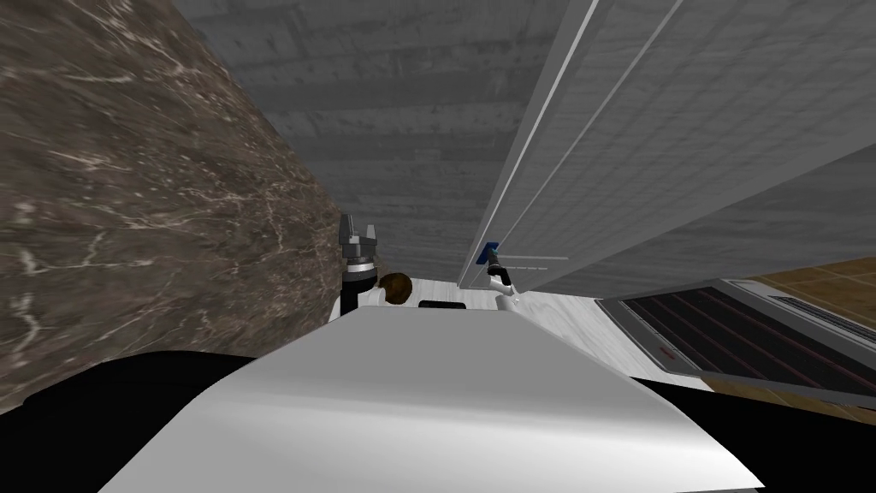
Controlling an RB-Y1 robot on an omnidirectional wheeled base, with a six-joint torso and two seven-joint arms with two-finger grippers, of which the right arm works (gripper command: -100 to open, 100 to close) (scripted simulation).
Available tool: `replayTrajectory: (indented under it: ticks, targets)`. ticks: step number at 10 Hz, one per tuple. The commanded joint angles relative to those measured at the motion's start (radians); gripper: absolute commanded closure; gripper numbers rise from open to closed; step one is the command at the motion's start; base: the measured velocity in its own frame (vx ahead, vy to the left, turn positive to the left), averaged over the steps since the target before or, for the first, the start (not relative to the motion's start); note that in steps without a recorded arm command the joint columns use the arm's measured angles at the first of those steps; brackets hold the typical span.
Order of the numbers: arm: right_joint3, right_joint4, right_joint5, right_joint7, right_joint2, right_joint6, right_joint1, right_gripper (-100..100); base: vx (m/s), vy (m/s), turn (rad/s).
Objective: Pull the door open
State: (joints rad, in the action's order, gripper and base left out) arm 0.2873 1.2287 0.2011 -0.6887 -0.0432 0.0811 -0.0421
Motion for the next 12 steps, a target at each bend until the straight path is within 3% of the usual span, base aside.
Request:
replayTrajectory:
  ticks: [1,3,4,7,12]
  targets:
    - [0.025,0.015,0.050,0.011,-0.025,-0.023,0.025,100,-0.032,-0.016,0.069]
    - [0.025,0.015,0.090,0.011,-0.025,-0.023,0.025,100,-0.020,-0.005,0.017]
    - [0.031,0.015,0.123,0.015,-0.028,-0.054,0.026,100,-0.019,0.000,0.057]
    - [0.031,0.015,0.206,0.015,-0.028,-0.054,0.026,100,-0.028,0.000,0.011]
    - [0.031,0.015,0.206,0.015,-0.028,-0.054,0.026,100,0.003,0.004,0.002]
